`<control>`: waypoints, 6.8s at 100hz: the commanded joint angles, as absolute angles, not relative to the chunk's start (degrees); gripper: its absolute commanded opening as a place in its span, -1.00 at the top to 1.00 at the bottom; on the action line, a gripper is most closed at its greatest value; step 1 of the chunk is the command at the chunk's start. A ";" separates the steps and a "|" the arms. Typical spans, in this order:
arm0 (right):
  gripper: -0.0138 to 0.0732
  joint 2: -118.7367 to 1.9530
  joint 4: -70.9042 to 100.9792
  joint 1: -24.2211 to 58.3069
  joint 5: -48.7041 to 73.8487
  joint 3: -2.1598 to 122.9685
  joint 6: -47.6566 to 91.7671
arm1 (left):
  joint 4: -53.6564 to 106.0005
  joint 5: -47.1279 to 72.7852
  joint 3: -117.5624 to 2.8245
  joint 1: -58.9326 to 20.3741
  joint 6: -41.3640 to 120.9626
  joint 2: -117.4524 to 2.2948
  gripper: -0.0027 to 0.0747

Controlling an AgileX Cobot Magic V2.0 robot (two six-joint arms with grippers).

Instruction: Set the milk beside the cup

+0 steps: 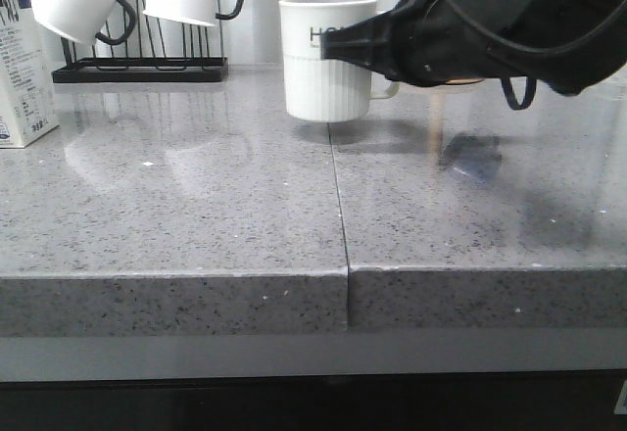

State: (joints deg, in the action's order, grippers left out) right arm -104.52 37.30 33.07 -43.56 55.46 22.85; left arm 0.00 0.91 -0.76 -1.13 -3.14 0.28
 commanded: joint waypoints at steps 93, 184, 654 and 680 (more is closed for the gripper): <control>0.11 -103.81 38.72 33.50 -47.47 57.27 23.66 | 0.00 -3.51 -2.15 -1.26 -3.19 2.09 0.99; 0.12 -88.96 39.29 33.56 -47.00 41.03 23.56 | 0.00 -3.51 -2.15 -1.26 -3.19 2.09 0.99; 0.96 -17.05 -11.00 -5.20 8.79 21.09 -14.38 | 3.28 19.97 -37.56 -1.26 0.00 -35.99 -0.86; 0.96 -17.05 -11.00 -5.20 8.79 21.09 -14.38 | 3.97 5.96 -35.74 -3.98 0.81 -40.60 -0.72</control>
